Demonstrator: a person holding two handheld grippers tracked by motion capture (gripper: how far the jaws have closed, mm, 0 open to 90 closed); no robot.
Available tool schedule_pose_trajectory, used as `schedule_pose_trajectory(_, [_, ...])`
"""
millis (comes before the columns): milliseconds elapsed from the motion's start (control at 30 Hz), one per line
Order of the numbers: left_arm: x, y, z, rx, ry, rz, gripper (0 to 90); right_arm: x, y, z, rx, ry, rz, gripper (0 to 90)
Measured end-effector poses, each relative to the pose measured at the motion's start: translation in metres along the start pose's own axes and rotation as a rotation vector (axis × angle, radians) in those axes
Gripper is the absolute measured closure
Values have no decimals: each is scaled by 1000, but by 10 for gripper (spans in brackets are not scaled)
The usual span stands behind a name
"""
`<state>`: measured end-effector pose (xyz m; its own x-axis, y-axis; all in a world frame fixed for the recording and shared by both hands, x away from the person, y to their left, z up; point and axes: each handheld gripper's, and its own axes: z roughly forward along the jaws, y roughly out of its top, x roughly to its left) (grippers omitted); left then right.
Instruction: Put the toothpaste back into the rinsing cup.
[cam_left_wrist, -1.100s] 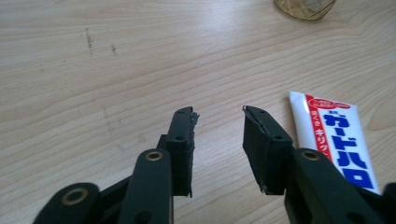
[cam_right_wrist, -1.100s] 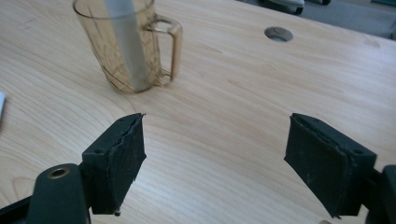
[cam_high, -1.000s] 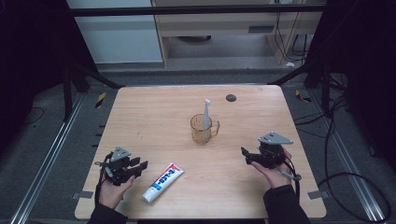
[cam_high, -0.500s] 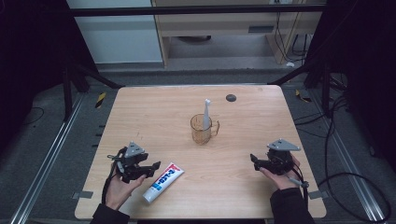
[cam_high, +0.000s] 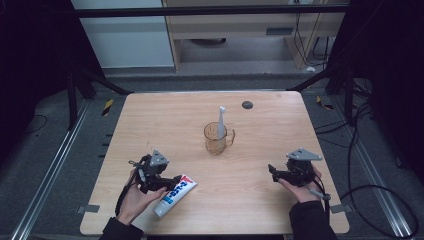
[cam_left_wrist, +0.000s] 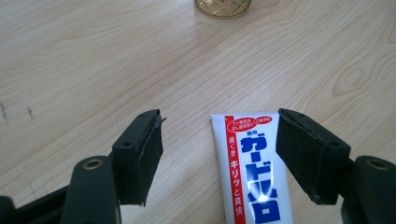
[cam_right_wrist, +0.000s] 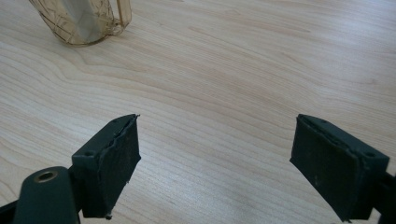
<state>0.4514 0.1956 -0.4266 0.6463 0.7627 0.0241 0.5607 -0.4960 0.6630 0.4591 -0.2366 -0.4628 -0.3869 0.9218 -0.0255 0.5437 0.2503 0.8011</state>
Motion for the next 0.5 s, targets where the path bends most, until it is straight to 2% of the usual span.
schedule_pose_trajectory(233, [-3, 7, 6, 23, -4, 12, 292, -1, -2, 1, 9, -5, 3, 155])
schedule_pose_trajectory(500, [-7, 0, 17, 86, -14, 26, 292, -1, -5, 6, 22, -13, -4, 155])
